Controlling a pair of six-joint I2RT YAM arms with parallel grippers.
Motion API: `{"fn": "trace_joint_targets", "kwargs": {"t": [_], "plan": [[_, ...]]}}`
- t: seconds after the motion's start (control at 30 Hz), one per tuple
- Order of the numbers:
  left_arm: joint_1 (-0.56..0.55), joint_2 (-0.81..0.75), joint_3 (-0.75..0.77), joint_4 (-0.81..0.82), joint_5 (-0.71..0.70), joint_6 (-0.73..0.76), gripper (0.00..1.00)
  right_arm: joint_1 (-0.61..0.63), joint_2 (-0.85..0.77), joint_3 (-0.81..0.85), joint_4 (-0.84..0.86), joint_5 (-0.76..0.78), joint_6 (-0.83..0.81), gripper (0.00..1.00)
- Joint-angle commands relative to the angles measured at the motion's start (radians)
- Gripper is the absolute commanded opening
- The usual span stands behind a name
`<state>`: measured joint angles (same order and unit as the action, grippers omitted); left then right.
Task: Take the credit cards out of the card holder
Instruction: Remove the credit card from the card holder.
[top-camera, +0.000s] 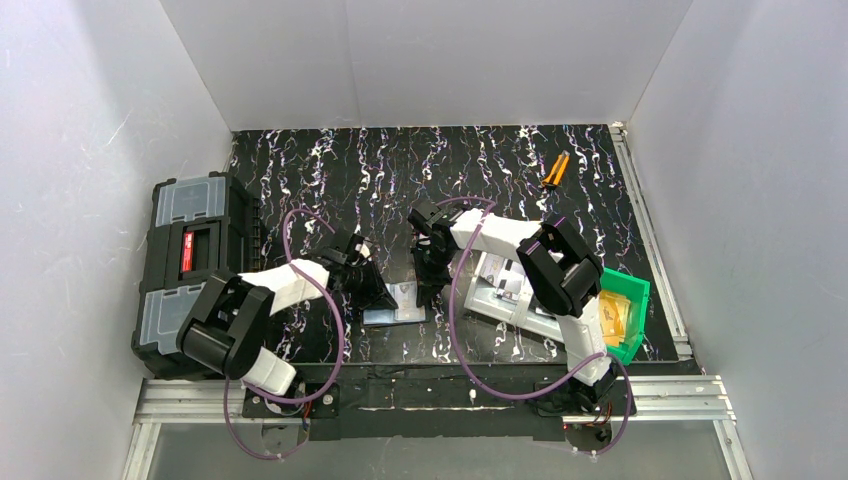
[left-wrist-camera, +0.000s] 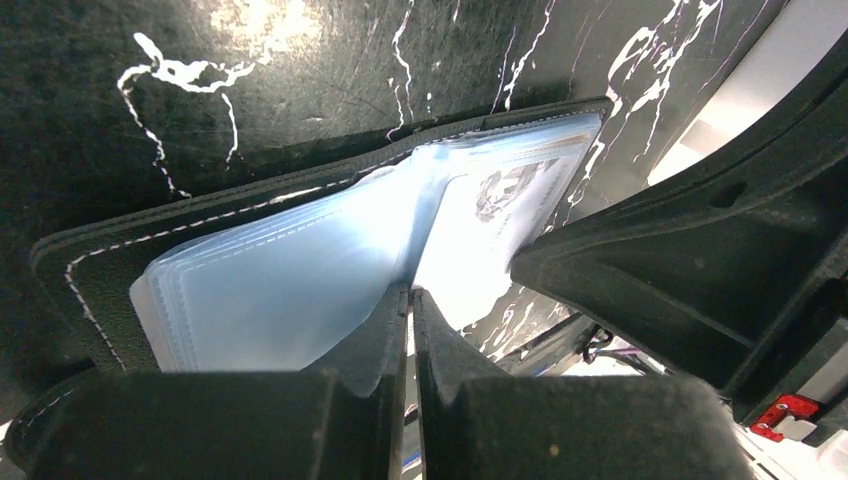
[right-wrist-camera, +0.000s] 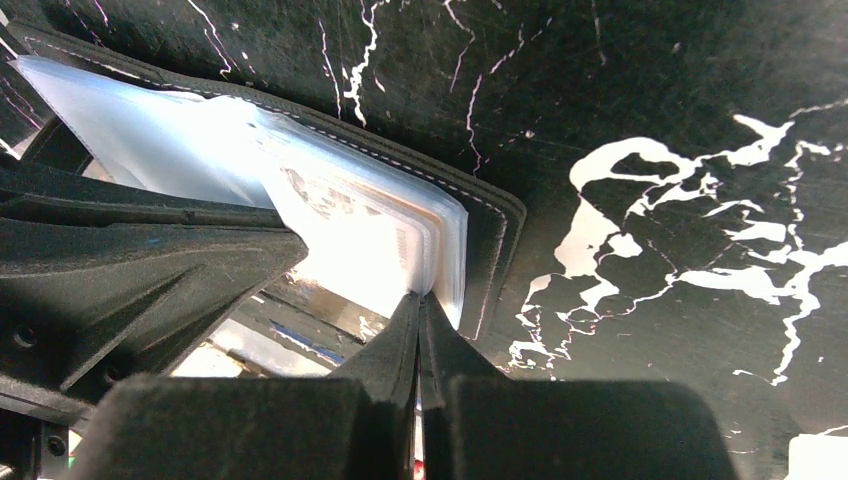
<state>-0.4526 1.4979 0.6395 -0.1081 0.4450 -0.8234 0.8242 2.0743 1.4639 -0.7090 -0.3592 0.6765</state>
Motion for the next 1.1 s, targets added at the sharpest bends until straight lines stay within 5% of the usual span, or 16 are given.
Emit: {"fn": "trace_joint_targets", "kwargs": {"t": [0.0,1.07], "plan": [[-0.005,-0.034,-0.018,-0.001,0.007,-0.013,0.0,0.013,0.087,-0.032,0.028,0.091,-0.011,0.01],[0.087,-0.134,-0.004,-0.189,-0.058,0.108,0.0,-0.033,0.076,-0.08,0.045,0.101,-0.003,0.01]]}}
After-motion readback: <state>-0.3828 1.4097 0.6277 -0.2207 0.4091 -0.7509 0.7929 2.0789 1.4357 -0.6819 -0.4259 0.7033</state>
